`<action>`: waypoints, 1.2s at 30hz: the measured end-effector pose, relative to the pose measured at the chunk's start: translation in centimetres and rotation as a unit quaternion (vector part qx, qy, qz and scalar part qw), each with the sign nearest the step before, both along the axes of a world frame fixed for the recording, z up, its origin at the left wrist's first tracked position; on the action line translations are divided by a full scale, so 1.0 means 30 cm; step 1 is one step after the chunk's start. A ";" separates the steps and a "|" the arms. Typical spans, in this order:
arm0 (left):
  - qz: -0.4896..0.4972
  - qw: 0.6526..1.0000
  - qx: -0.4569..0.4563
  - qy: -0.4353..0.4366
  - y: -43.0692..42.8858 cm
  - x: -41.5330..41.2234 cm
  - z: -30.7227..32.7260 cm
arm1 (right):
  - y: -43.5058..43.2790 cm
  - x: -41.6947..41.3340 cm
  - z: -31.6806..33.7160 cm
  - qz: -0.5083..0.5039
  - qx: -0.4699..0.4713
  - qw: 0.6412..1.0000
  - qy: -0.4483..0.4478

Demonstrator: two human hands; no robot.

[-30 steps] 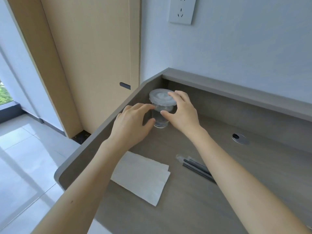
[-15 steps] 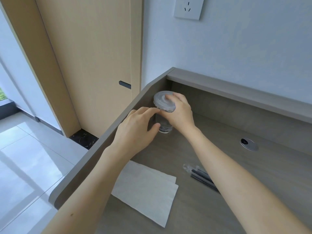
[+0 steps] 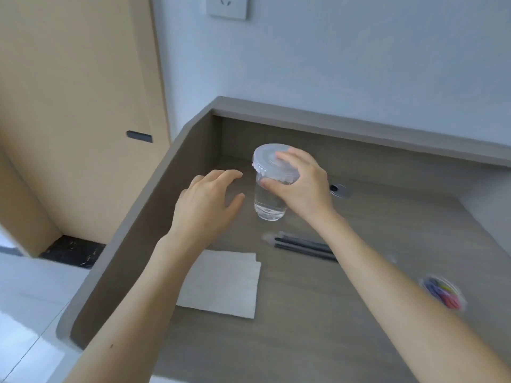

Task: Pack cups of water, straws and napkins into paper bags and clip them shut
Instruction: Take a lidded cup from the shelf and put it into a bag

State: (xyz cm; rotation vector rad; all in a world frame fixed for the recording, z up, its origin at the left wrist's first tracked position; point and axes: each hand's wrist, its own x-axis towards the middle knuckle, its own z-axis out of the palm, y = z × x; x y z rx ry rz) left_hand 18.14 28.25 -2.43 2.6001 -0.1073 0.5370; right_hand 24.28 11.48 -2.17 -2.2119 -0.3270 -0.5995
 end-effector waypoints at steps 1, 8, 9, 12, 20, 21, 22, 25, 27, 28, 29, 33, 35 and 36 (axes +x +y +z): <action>-0.015 1.000 -0.006 0.003 -0.015 -0.012 0.001 | -0.026 -0.045 0.016 -0.021 0.004 1.000 -0.001; -0.159 0.987 0.001 0.021 -0.172 -0.163 -0.054 | -0.216 -0.427 0.037 -0.136 0.013 0.991 0.005; -0.173 0.985 0.004 0.025 -0.204 -0.191 -0.061 | -0.247 -0.486 0.035 -0.151 0.014 0.988 0.011; -0.225 0.973 0.021 0.035 -0.318 -0.294 -0.082 | -0.354 -0.677 0.031 -0.194 0.013 0.981 0.020; -0.348 0.937 0.032 0.007 -0.782 -0.682 -0.110 | -0.758 -1.234 -0.013 -0.301 0.021 0.953 -0.019; -0.353 0.935 0.024 0.006 -0.847 -0.736 -0.119 | -0.816 -1.306 -0.030 -0.308 0.019 0.951 -0.014; -0.360 0.933 0.017 0.006 -0.911 -0.795 -0.130 | -0.871 -1.377 -0.051 -0.315 0.017 0.949 -0.006; -0.401 0.916 0.026 0.000 -1.108 -0.959 -0.176 | -1.031 -1.562 -0.139 -0.351 0.021 0.936 0.014; -0.426 0.904 0.041 0.016 -1.241 -1.043 -0.210 | -1.145 -1.659 -0.196 -0.376 0.032 0.926 0.023; -0.436 0.898 0.049 0.030 -1.304 -1.076 -0.225 | -1.199 -1.702 -0.219 -0.385 0.038 0.921 0.034; -0.444 0.893 0.059 0.039 -1.369 -1.102 -0.238 | -1.255 -1.742 -0.238 -0.393 0.043 0.918 0.046; -0.471 0.878 0.069 0.051 -1.645 -1.165 -0.282 | -1.490 -1.841 -0.316 -0.431 0.049 0.900 0.031; -0.482 0.872 0.065 0.055 -1.795 -1.178 -0.311 | -1.621 -1.866 -0.362 -0.447 0.040 0.894 0.012; -0.488 0.869 0.064 0.056 -1.874 -1.180 -0.326 | -1.690 -1.873 -0.383 -0.453 0.039 0.891 0.012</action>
